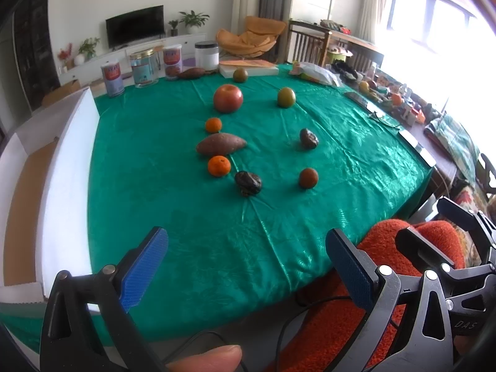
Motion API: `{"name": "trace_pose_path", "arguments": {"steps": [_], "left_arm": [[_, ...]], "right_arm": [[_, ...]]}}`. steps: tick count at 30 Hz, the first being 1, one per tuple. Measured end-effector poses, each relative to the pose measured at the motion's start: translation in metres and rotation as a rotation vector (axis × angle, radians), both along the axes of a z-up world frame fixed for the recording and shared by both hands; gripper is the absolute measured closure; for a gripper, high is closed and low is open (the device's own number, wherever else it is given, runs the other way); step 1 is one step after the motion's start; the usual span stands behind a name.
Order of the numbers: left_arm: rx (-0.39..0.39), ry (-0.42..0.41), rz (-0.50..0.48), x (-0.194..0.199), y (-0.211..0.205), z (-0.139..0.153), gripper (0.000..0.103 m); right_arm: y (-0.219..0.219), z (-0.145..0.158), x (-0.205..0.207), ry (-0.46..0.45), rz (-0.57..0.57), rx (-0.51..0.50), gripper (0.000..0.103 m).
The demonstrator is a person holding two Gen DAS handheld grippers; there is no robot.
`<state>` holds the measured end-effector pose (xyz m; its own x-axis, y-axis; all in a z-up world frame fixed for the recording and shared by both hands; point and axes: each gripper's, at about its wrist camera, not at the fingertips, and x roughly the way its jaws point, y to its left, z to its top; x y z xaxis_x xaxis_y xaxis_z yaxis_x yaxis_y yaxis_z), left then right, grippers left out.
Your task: Organize fruits
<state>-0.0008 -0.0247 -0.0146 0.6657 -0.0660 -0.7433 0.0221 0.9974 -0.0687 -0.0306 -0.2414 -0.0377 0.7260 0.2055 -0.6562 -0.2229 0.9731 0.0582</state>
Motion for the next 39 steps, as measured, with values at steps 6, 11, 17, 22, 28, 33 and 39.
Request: {"name": "trace_pose_path", "arguments": {"steps": [6, 11, 17, 22, 28, 33, 39], "left_arm": [[-0.004, 0.007, 0.004, 0.001, 0.001, 0.001, 0.001], [-0.013, -0.010, 0.037, -0.001, 0.012, 0.003, 0.001], [0.000, 0.039, 0.068, 0.011, 0.024, -0.015, 0.001], [0.068, 0.061, 0.090, 0.034, 0.028, -0.036, 0.001], [0.084, 0.089, 0.122, 0.059, 0.032, -0.065, 0.001], [0.102, 0.085, 0.135, 0.071, 0.039, -0.085, 0.001], [0.068, 0.139, 0.143, 0.086, 0.051, -0.107, 0.000]], "right_arm": [[-0.010, 0.013, -0.004, -0.050, -0.016, 0.025, 0.000], [-0.050, 0.063, -0.028, -0.315, -0.284, -0.076, 0.000], [-0.041, 0.040, -0.005, -0.148, -0.110, 0.037, 0.000], [-0.014, 0.005, 0.016, -0.077, 0.029, 0.046, 0.000], [0.007, -0.030, 0.048, -0.032, 0.083, -0.017, 0.000], [0.002, -0.047, 0.063, 0.033, 0.015, -0.031, 0.000], [-0.007, -0.051, 0.062, 0.043, -0.023, -0.011, 0.000]]}}
